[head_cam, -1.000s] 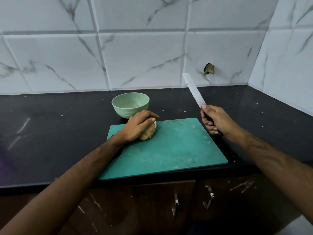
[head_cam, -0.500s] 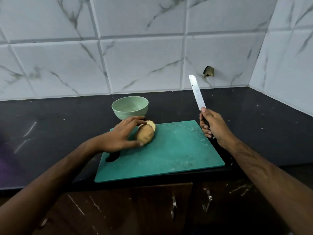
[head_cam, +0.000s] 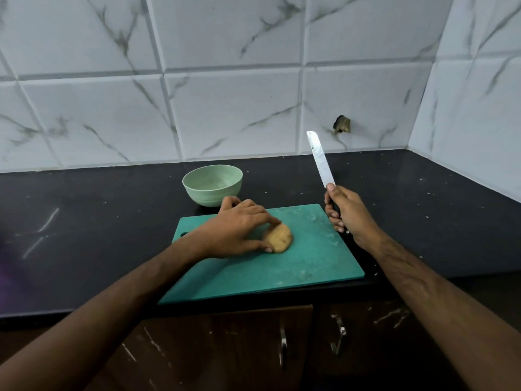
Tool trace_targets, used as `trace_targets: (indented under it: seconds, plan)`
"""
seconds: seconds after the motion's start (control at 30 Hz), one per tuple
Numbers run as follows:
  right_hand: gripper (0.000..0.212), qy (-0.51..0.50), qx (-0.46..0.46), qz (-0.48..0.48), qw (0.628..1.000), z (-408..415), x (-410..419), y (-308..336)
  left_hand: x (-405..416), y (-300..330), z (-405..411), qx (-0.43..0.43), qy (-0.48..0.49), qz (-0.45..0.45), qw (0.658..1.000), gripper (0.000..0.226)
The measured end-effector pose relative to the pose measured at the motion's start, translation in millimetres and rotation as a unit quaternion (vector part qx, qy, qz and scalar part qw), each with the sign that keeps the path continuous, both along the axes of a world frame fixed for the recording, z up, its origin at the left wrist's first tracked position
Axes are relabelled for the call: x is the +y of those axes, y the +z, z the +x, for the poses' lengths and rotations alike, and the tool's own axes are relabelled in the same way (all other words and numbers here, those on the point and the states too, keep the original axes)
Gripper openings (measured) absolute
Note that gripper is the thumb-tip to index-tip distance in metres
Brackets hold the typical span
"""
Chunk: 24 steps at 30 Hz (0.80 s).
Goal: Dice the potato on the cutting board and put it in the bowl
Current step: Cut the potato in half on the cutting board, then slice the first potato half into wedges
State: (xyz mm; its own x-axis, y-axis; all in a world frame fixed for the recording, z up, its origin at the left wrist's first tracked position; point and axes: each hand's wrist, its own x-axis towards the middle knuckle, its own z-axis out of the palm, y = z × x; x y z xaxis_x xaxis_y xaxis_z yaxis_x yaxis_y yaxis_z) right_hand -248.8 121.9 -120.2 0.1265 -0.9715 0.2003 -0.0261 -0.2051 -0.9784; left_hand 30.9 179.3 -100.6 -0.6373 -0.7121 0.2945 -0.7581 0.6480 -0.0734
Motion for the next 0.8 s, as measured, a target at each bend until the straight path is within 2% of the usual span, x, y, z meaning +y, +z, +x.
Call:
trace_targets:
  seconds: [0.2, 0.53, 0.67, 0.8]
  plan:
    - [0.036, 0.001, -0.003, -0.002, 1.000, 1.0, 0.3, 0.3, -26.5, 1.5, -39.9, -0.027, 0.046, -0.007, 0.999, 0.059]
    - [0.037, -0.008, -0.013, 0.002, 1.000, -1.9, 0.9, 1.4, -61.1, 2.2, -89.1, 0.014, 0.101, 0.018, 0.995, 0.055]
    - [0.037, -0.005, -0.016, 0.002, 1.000, -2.8, 0.6, 1.8, -53.4, 10.4, -69.9, 0.014, 0.103, 0.028, 0.994, 0.066]
    - [0.037, -0.003, -0.008, -0.002, 1.000, -4.3, -1.1, 0.8, -32.6, 25.6, -10.4, -0.033, 0.115, 0.033, 0.992, 0.082]
